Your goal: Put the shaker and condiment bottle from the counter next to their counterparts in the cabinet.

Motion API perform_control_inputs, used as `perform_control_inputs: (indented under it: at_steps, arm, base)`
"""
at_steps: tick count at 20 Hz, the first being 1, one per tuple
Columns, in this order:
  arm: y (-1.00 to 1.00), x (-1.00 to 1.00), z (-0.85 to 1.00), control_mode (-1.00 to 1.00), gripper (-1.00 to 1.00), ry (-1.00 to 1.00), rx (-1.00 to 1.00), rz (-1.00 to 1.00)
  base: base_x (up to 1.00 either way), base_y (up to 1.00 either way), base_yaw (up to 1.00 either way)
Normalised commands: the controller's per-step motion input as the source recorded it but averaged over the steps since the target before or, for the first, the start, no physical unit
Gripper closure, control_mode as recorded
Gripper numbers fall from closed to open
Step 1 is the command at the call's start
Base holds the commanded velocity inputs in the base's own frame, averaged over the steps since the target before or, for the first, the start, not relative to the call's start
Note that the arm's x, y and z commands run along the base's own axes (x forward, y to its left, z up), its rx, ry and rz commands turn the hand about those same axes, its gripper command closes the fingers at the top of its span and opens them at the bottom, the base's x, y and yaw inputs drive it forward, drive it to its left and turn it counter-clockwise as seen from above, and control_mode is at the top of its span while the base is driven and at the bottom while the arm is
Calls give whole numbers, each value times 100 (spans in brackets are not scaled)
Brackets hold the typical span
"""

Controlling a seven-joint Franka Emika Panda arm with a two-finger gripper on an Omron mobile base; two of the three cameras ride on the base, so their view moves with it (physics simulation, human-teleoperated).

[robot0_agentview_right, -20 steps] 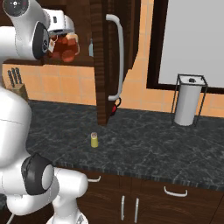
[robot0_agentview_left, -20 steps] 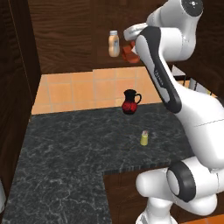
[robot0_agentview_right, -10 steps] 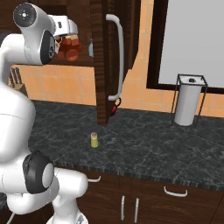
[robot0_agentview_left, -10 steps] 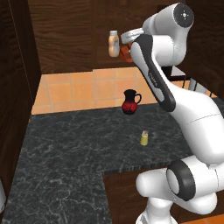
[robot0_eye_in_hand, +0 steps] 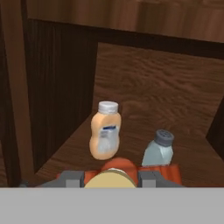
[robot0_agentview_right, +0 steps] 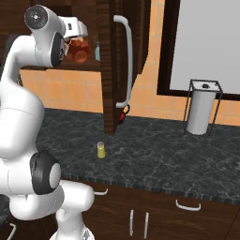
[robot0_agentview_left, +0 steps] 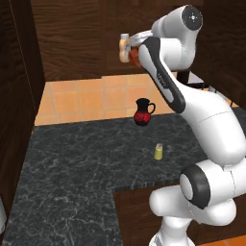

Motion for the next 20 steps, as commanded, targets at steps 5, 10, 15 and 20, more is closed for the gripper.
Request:
perform_control_inputs:
  at_steps: [5,10,15,20]
  arm:
    - [8,14,-6,-100,100,0,0,0]
    - [13,23,-22,-100,100,0,0,0]
    - [6,25,-24,-100,100,0,0,0]
    - [4,22,-25,-100,100,0,0,0]
  base:
    - [0,0,0]
    - [0,0,0]
    - [0,0,0]
    - [0,0,0]
